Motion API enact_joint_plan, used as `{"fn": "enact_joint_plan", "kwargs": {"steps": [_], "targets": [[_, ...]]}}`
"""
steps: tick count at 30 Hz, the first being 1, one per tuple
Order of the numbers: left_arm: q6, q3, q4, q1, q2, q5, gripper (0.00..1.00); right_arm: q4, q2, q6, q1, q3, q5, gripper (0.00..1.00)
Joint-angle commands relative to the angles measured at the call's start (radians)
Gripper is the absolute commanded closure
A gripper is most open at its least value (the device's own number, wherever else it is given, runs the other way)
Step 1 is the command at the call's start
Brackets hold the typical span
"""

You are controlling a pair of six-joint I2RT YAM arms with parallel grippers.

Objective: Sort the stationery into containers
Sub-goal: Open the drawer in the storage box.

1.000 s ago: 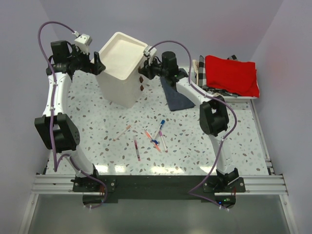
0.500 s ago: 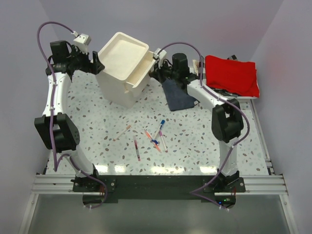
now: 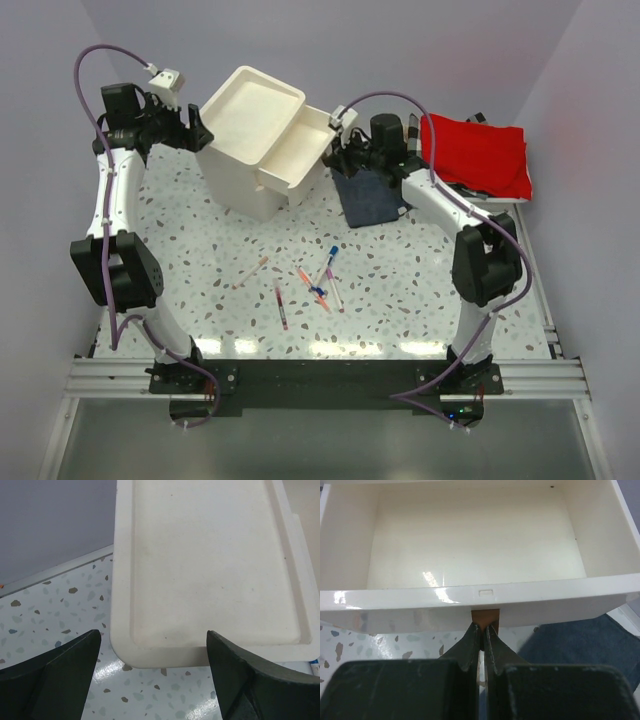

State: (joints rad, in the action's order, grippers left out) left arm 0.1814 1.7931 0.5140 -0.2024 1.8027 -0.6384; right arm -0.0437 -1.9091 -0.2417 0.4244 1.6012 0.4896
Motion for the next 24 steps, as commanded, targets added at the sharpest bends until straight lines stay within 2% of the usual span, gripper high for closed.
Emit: {"fn": "enact_joint_plan", "kwargs": {"steps": [1, 6, 9, 10, 13, 15, 18, 20, 21, 22, 24], "targets": [[0.006, 0.034, -0.012, -0.022, 0.018, 0.045, 0.08, -0.012, 0.108, -0.033, -0.015, -0.035, 0.006, 1.0], [0.009, 0.048, -0.012, -0.022, 0.017, 0.054, 0.05, -0.012, 0.136, -0.036, -0.016, -0.069, -0.005, 1.0], [0.003, 0.077, -0.015, -0.023, 0.015, 0.046, 0.02, -0.045, 0.133, -0.059, -0.016, -0.064, -0.037, 0.69], [-0.005, 0.092, -0.019, -0.022, 0.012, 0.039, 0.01, -0.095, 0.139, -0.076, -0.018, -0.044, -0.064, 0.55], [-0.017, 0.143, -0.023, -0.023, -0.015, -0.01, 0.0, -0.207, 0.2, -0.206, -0.021, -0.04, -0.138, 0.38], [-0.02, 0.15, -0.02, -0.023, -0.054, -0.021, 0.0, -0.266, 0.243, -0.278, -0.026, -0.059, -0.131, 0.34], [-0.034, 0.129, -0.008, -0.026, -0.12, 0.002, 0.0, -0.384, 0.347, -0.39, -0.026, -0.136, -0.054, 0.33], [-0.017, 0.098, 0.001, -0.029, -0.199, 0.035, 0.0, -0.5, 0.407, -0.486, -0.026, -0.205, 0.077, 0.34], [-0.005, 0.05, 0.007, -0.031, -0.23, 0.055, 0.0, -0.545, 0.418, -0.611, -0.024, -0.237, 0.12, 0.34], [0.016, 0.017, 0.006, -0.031, -0.267, 0.077, 0.0, -0.633, 0.426, -0.673, -0.016, -0.247, 0.171, 0.35], [0.049, -0.108, -0.015, -0.029, -0.389, 0.147, 0.0, -0.688, 0.412, -0.81, 0.014, -0.261, 0.205, 0.36]]}}
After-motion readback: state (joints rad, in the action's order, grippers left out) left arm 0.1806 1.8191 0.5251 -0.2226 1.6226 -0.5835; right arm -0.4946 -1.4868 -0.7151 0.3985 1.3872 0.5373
